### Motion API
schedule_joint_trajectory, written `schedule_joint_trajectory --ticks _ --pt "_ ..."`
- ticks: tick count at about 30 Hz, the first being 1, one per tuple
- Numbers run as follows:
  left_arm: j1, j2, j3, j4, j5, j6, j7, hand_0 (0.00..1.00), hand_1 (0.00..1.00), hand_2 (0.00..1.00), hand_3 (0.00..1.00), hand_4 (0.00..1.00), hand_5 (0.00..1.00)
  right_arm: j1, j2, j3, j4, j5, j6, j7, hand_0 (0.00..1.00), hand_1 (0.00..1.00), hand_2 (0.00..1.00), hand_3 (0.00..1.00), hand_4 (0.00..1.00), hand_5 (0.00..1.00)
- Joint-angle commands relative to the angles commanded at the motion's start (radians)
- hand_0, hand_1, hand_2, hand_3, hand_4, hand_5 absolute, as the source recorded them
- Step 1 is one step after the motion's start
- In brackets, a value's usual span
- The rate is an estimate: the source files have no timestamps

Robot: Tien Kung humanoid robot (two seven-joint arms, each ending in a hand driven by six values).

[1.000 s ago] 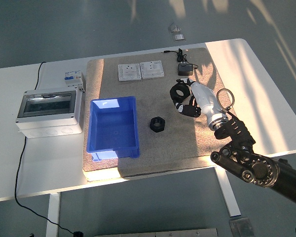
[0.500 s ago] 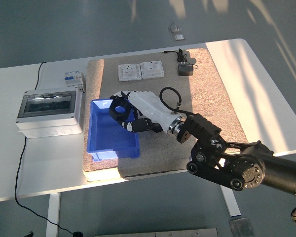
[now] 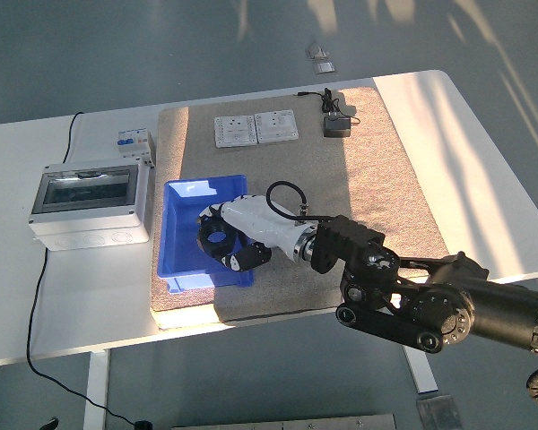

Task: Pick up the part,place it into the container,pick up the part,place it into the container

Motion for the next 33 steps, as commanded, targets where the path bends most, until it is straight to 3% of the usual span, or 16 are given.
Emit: schedule_joint_trajectory --ticks 2,3,8,9,12,14,15,18,21,24,26,27,32,33 --pt "-0.001 0.000 0.000 0.000 0.001 0.000 0.000 0.667 0.659 0.701 0.614 0.664 0.631 0.000 0.000 0.001 -0.001 -0.001 -0.001 0.000 0.961 0.838 0.813 0.696 0.334 0.171" --pt "-0.001 0.000 0.000 0.000 0.002 0.001 -0.001 0.667 0.659 0.701 0.614 0.658 0.639 0.000 -0.001 0.003 -0.001 -0.001 -0.003 0.001 0.998 0.902 0.875 0.719 0.377 0.197" --pt "-0.002 0.000 0.000 0.000 0.003 0.002 -0.003 0.667 0.659 0.701 0.614 0.658 0.639 -0.004 -0.004 0.011 -0.004 -0.002 -0.019 0.004 0.998 0.902 0.875 0.719 0.377 0.197" --pt "-0.002 0.000 -0.001 0.000 0.004 0.002 -0.003 0.666 0.659 0.701 0.601 0.622 0.671 -0.005 -0.005 0.012 -0.005 0.001 -0.034 0.007 0.998 0.956 0.915 0.729 0.317 0.263" --pt "-0.001 0.000 -0.001 0.000 0.005 0.002 -0.003 0.666 0.659 0.701 0.601 0.622 0.671 -0.013 -0.009 0.021 -0.008 0.007 -0.088 0.012 0.998 0.956 0.915 0.729 0.317 0.263" --pt "-0.001 0.000 -0.002 0.000 0.008 0.001 -0.003 0.666 0.659 0.701 0.601 0.622 0.671 -0.015 -0.011 0.022 -0.008 0.013 -0.093 0.002 0.998 0.956 0.915 0.729 0.317 0.263" --pt "-0.002 0.000 -0.003 0.000 0.010 0.001 -0.003 0.665 0.659 0.701 0.596 0.607 0.673 -0.016 -0.011 0.022 -0.009 0.017 -0.093 -0.001 0.998 0.944 0.900 0.730 0.387 0.267" --pt "-0.003 0.001 -0.005 0.000 0.016 0.001 -0.005 0.665 0.659 0.701 0.596 0.607 0.673 -0.027 -0.017 0.035 -0.011 0.034 -0.128 0.010 0.998 0.944 0.900 0.730 0.387 0.267" --pt "-0.001 0.002 -0.003 0.000 0.017 0.002 -0.008 0.666 0.658 0.701 0.594 0.603 0.673 -0.064 -0.031 0.084 -0.008 0.042 -0.188 0.023 0.998 0.941 0.906 0.739 0.397 0.240" --pt "0.007 0.000 0.001 0.000 0.009 0.003 -0.008 0.666 0.658 0.701 0.594 0.603 0.673 -0.119 -0.056 0.153 -0.004 0.030 -0.243 -0.018 0.998 0.941 0.906 0.739 0.397 0.240" --pt "0.009 0.000 -0.001 0.000 0.011 0.003 -0.007 0.666 0.658 0.701 0.594 0.603 0.673 -0.153 -0.076 0.194 0.003 0.030 -0.253 -0.036 0.998 0.941 0.906 0.739 0.397 0.240" --pt "0.010 0.000 -0.002 0.000 0.013 0.003 -0.007 0.666 0.658 0.701 0.595 0.609 0.688 -0.167 -0.084 0.209 0.008 0.032 -0.258 -0.036 0.998 0.843 0.892 0.792 0.552 0.208" --pt "0.011 -0.001 0.003 0.000 0.005 0.005 -0.012 0.666 0.658 0.701 0.595 0.609 0.688 -0.259 -0.125 0.301 0.049 0.051 -0.273 -0.015 0.998 0.843 0.892 0.792 0.552 0.208" --pt "0.012 -0.001 0.003 0.000 0.004 0.005 -0.012 0.665 0.658 0.699 0.589 0.582 0.688 -0.274 -0.131 0.315 0.056 0.052 -0.271 -0.015 0.973 0.796 0.891 0.830 0.617 0.164"
